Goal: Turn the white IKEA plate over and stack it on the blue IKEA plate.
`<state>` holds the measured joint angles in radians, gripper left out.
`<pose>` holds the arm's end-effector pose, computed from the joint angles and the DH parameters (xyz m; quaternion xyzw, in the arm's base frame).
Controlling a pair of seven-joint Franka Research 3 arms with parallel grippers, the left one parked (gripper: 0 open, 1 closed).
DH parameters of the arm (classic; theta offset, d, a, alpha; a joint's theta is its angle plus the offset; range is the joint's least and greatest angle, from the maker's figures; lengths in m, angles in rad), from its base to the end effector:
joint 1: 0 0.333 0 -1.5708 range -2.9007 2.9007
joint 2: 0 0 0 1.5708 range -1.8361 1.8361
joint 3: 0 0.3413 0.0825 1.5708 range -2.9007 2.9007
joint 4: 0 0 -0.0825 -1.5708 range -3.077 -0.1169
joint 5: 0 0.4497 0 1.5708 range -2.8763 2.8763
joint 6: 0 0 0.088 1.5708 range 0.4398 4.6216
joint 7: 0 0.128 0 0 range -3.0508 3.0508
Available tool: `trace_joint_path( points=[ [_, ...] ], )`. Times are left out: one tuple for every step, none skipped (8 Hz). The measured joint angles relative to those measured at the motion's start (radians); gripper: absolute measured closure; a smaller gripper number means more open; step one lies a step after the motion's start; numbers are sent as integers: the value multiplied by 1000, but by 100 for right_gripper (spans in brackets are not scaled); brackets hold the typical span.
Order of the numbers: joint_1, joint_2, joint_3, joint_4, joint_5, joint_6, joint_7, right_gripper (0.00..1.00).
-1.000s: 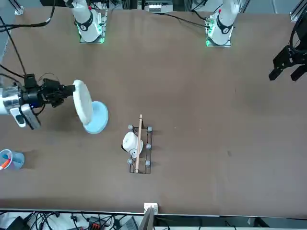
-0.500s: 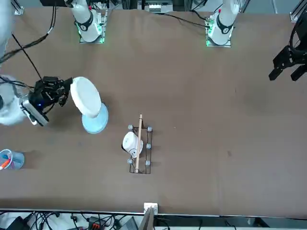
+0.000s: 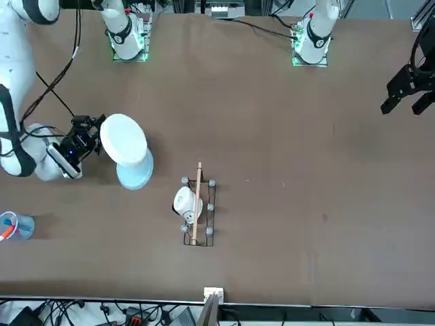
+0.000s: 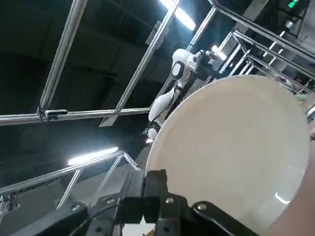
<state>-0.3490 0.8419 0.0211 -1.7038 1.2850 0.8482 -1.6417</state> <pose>0.6008 -0.0497 0.1663 -0.4594 -0.2627 -0.1691 0.8315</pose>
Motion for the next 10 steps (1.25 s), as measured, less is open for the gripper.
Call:
trace_joint_path(
  points=[
    [5,43,2,9,-25,8,-29,98],
    [8,75,2,29,-65,26,-46,98],
    [8,91,2,47,-104,50,-50,98],
    [7,95,1,60,-139,74,-51,98],
    [6,95,-1,71,-165,100,-51,98],
    [6,96,-2,74,-179,126,-51,98],
    [6,102,-2,75,-188,145,-51,98],
    [6,117,-2,83,-199,160,-51,98],
    [6,133,-2,96,-211,166,-51,98],
    [6,145,-3,105,-213,168,-51,98]
  ],
)
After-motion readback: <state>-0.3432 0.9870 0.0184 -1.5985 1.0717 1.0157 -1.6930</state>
